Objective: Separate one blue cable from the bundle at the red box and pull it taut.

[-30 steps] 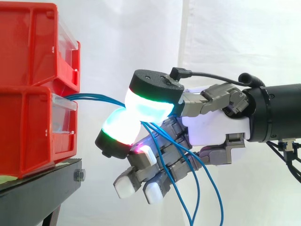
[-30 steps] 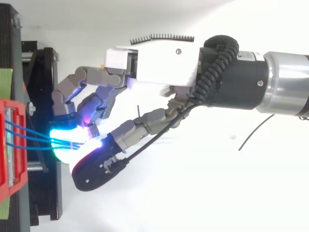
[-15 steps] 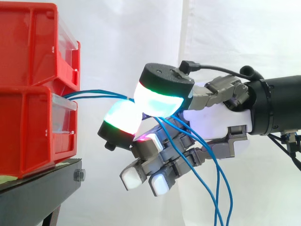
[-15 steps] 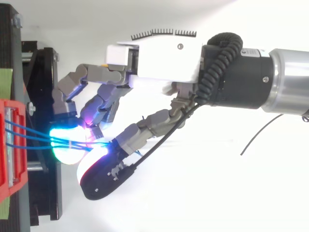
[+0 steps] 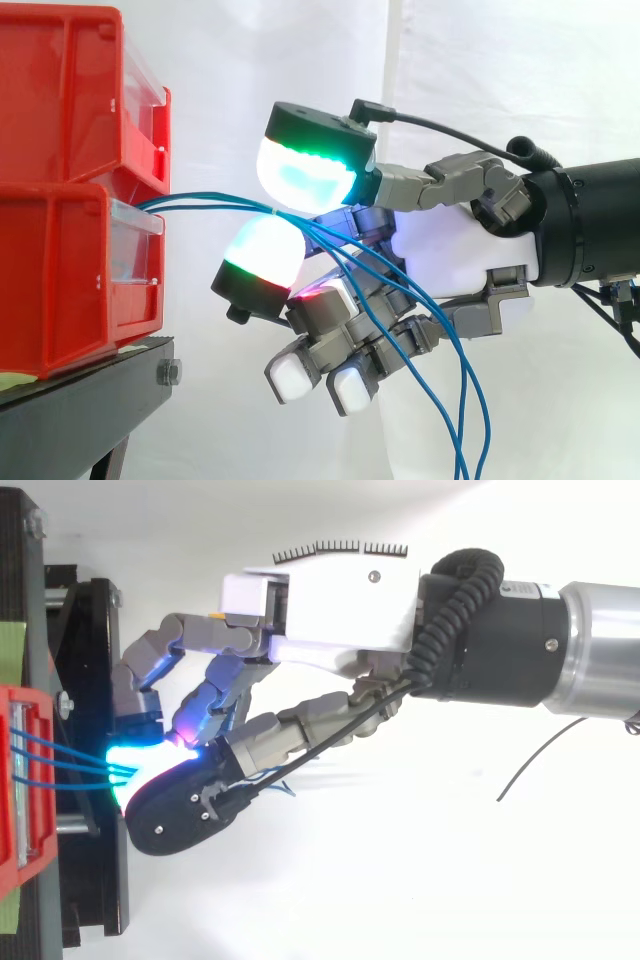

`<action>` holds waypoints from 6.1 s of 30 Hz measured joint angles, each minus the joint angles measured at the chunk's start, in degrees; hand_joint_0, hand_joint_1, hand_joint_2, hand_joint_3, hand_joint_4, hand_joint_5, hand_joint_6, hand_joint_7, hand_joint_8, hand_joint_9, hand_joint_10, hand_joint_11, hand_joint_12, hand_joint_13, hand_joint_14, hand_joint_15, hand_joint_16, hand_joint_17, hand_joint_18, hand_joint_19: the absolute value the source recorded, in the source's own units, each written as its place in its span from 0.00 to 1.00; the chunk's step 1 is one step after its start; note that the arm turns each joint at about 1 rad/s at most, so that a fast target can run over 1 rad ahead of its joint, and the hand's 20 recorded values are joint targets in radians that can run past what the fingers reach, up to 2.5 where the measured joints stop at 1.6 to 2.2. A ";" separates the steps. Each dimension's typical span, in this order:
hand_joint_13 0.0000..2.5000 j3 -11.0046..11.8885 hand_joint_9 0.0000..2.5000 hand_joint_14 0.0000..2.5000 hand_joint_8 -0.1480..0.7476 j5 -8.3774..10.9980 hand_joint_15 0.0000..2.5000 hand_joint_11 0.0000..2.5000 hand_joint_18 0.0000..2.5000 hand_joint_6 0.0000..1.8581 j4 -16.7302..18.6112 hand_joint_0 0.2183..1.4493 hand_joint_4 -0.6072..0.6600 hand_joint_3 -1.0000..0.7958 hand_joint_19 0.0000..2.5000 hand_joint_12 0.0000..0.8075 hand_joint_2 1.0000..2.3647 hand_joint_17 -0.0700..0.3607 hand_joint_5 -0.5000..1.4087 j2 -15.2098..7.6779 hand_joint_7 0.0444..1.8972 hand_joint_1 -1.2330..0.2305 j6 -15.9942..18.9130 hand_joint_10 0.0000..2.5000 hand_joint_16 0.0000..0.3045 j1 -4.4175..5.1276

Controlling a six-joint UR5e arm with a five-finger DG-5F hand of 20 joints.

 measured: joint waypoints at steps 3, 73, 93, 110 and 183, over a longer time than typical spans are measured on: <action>0.32 -0.02 0.40 0.01 0.53 -0.05 0.23 0.53 0.33 0.48 -0.03 0.36 0.53 0.39 0.27 0.52 0.01 0.43 0.16 0.00 0.57 0.34 0.00 0.01 0.17 0.00; 0.36 -0.20 0.47 0.01 0.51 -0.18 0.26 0.60 0.35 0.50 0.01 0.49 0.45 0.28 0.26 0.50 0.00 0.41 0.17 -0.01 0.65 0.22 0.00 0.01 0.16 0.00; 0.39 -0.22 0.51 0.01 0.58 -0.41 0.27 0.59 0.40 0.49 -0.13 0.17 0.57 0.28 0.27 0.57 0.00 0.47 0.19 0.00 0.57 0.30 0.00 0.01 0.19 -0.09; 0.38 -0.22 0.49 0.01 0.51 -0.27 0.28 0.59 0.37 0.47 0.05 0.31 0.53 0.41 0.31 0.52 0.01 0.43 0.18 -0.01 0.64 0.36 0.00 0.01 0.17 -0.10; 0.35 -0.33 0.48 0.01 0.52 -0.43 0.26 0.58 0.35 0.48 0.15 0.23 0.51 0.28 0.26 0.52 0.00 0.43 0.17 0.00 0.58 0.27 1.09 0.01 0.17 -0.09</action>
